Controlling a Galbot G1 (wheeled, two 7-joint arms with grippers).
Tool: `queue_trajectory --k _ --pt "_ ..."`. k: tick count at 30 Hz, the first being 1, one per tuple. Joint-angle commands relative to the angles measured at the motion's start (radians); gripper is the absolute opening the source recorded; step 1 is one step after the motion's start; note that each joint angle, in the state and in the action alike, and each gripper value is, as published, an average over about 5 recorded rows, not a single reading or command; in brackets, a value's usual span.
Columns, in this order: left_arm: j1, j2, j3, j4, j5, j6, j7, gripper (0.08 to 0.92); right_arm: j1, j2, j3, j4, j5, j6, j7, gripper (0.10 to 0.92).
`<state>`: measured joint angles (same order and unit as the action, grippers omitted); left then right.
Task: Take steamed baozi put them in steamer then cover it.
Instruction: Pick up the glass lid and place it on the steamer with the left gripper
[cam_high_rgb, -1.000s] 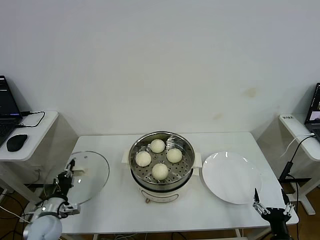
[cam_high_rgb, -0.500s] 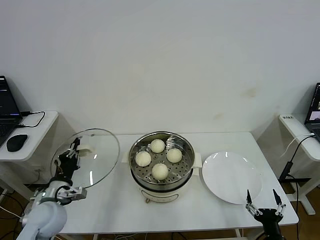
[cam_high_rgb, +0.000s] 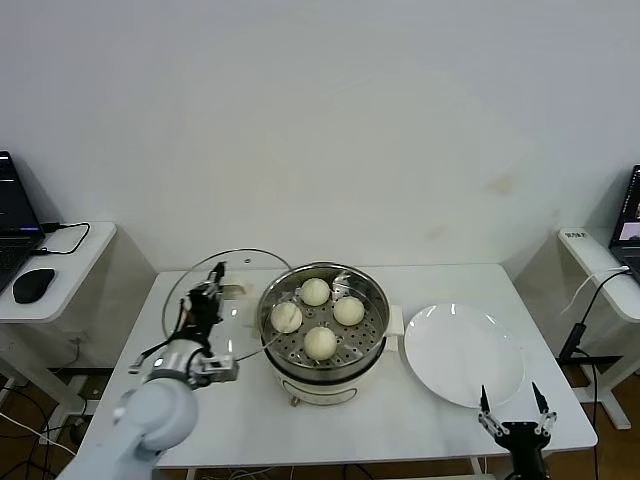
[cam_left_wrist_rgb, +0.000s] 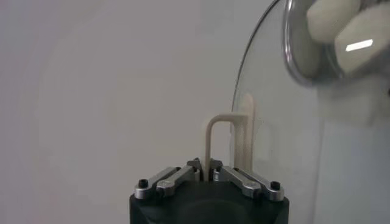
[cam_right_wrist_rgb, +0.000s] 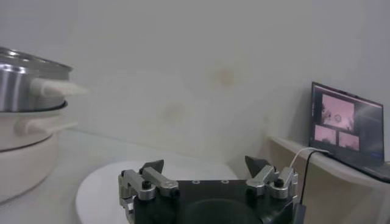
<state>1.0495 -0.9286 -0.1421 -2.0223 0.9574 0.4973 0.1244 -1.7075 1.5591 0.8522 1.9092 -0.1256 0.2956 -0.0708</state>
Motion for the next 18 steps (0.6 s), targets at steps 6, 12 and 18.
queue_trajectory --k 6,12,18 --pt "-0.205 -0.2 0.263 0.056 0.367 0.109 0.257 0.145 0.013 0.019 -0.035 -0.022 -0.133 0.025 0.03 0.823" --pt "-0.206 -0.285 0.271 0.09 0.397 0.11 0.268 0.145 0.02 0.019 -0.042 -0.032 -0.136 0.023 0.029 0.823" --pt "-0.201 -0.382 0.276 0.129 0.419 0.109 0.262 0.145 0.022 0.019 -0.044 -0.039 -0.139 0.023 0.027 0.823"
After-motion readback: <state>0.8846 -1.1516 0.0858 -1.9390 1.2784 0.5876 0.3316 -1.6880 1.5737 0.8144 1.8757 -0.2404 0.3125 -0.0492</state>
